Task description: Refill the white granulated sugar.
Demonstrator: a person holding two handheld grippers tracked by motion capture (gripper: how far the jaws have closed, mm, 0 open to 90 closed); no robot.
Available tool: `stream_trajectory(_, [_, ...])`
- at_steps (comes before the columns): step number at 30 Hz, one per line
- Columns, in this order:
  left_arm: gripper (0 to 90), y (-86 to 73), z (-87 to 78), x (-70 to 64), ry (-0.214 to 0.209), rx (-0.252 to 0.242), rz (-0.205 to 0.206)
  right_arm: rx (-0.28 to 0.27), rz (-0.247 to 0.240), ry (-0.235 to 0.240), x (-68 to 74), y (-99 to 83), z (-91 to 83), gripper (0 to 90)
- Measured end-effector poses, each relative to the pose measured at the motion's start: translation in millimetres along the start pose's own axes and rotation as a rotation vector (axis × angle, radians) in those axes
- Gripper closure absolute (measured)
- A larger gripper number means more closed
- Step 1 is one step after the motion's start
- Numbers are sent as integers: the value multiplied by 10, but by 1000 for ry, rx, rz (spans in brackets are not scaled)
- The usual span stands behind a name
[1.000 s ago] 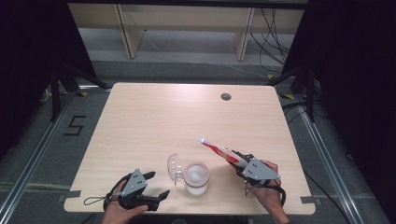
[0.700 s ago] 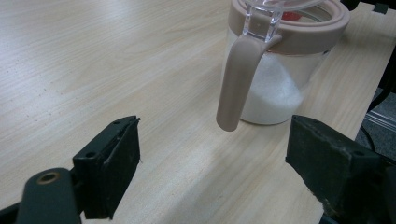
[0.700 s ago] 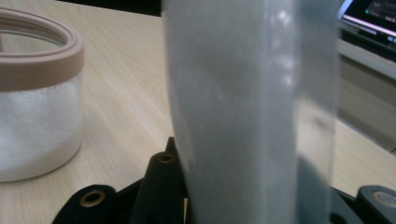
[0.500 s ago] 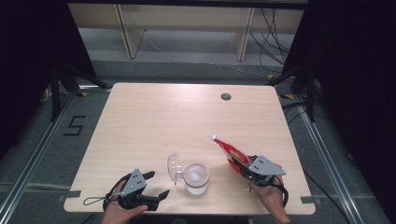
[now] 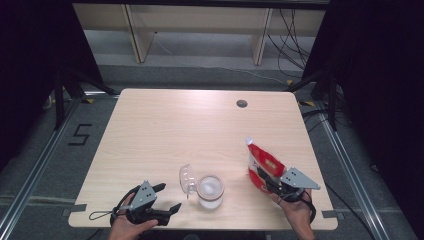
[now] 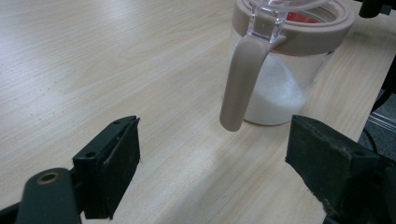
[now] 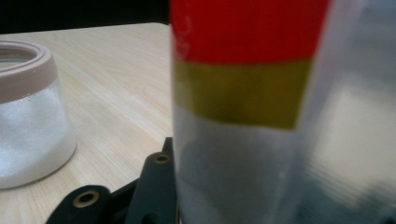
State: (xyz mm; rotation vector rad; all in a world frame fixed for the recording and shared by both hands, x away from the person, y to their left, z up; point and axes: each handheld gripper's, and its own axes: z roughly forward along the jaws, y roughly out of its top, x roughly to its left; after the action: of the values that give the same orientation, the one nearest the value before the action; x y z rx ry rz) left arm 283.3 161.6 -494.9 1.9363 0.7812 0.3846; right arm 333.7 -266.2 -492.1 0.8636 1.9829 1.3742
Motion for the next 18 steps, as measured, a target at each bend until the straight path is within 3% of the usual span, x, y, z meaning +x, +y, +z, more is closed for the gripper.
stream_trajectory(1, [170,0,2,-2,-2,-1,-2,-25,9,-15,-9,-4,-15,684])
stream_trajectory(2, [170,2,-1,-4,-2,1,3,-7,41,5,3,-2,-32,668])
stream_trajectory(4, [170,3,-1,-6,6,1,4,-5,60,-14,-13,-12,-75,640])
stream_trajectory(5, [170,2,2,-1,-1,0,2,-3,102,-20,4,-18,-97,622])
stream_trajectory(6, [170,2,1,-3,2,2,-3,-3,106,-30,-2,-19,-116,616])
stream_trajectory(7, [170,1,6,-9,0,-6,-11,-9,77,-26,-23,-17,-131,608])
stream_trajectory(11, [170,3,0,-6,0,-1,2,32,151,-23,33,-18,-189,504])
stream_trajectory(12, [170,4,-1,-6,1,-2,2,28,122,-23,7,-19,-190,481])
stream_trajectory(15, [170,6,-1,-5,1,-5,-2,19,125,-66,28,3,-247,433])
stream_trajectory(18, [170,7,-2,-8,-2,-3,-4,40,185,-75,90,24,-345,411])
